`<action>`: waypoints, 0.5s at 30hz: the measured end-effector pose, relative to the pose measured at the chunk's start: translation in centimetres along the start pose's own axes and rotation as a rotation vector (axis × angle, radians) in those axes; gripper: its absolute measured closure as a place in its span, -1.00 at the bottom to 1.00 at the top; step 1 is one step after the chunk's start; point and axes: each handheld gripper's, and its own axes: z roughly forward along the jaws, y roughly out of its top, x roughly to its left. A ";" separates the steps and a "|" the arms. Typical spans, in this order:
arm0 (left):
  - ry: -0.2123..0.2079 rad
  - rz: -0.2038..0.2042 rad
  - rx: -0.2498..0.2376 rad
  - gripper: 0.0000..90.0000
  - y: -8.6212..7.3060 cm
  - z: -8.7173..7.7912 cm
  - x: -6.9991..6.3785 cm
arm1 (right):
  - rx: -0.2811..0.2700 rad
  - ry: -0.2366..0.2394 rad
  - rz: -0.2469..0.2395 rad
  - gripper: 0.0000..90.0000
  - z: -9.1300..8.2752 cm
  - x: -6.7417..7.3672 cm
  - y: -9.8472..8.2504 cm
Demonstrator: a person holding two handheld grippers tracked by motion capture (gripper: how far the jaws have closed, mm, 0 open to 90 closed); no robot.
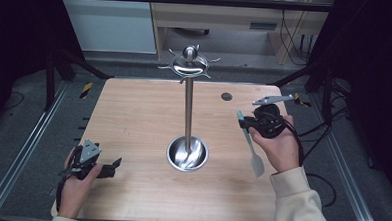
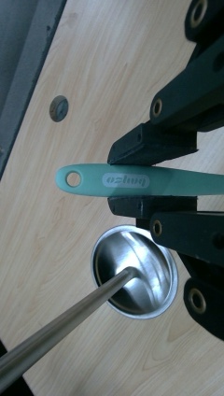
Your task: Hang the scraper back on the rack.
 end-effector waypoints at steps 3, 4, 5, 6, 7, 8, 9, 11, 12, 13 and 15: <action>0.000 -0.004 0.000 -0.94 0.0 0.0 0.1 | -0.026 0.010 0.000 0.65 -0.4 0.2 0.3; 0.000 -0.005 0.000 -0.94 0.0 0.0 0.1 | -0.032 0.013 0.003 0.65 -0.5 0.3 0.4; -0.001 -0.005 0.000 -0.94 0.0 0.0 0.1 | -0.045 0.017 0.000 0.65 -0.7 0.3 0.5; -0.002 -0.012 -0.003 -0.94 0.0 -0.1 0.2 | -0.050 0.021 -0.003 0.65 -0.8 0.4 0.6; -0.003 -0.018 -0.010 -0.94 0.0 -0.1 0.3 | -0.057 0.025 -0.002 0.65 -0.9 0.5 0.7; -0.002 -0.022 -0.012 -0.94 0.0 -0.1 0.3 | -0.066 0.028 -0.003 0.65 -1.0 0.5 0.8; 0.000 -0.021 -0.009 -0.94 0.0 -0.1 0.4 | -0.078 0.034 -0.003 0.65 -1.0 0.7 0.9; 0.006 -0.033 -0.015 -0.94 -0.1 -0.3 0.7 | -0.099 0.045 -0.001 0.65 -1.2 0.9 1.1; 0.008 -0.039 -0.020 -0.94 -0.1 -0.4 0.8 | -0.109 0.049 0.000 0.65 -1.2 1.0 1.2; 0.014 -0.043 -0.022 -0.94 -0.1 -0.5 1.0 | -0.133 0.054 -0.005 0.65 -1.4 1.2 1.4; 0.017 -0.050 -0.022 -0.94 -0.3 -0.6 1.1 | -0.141 0.056 0.001 0.65 -1.5 1.2 1.5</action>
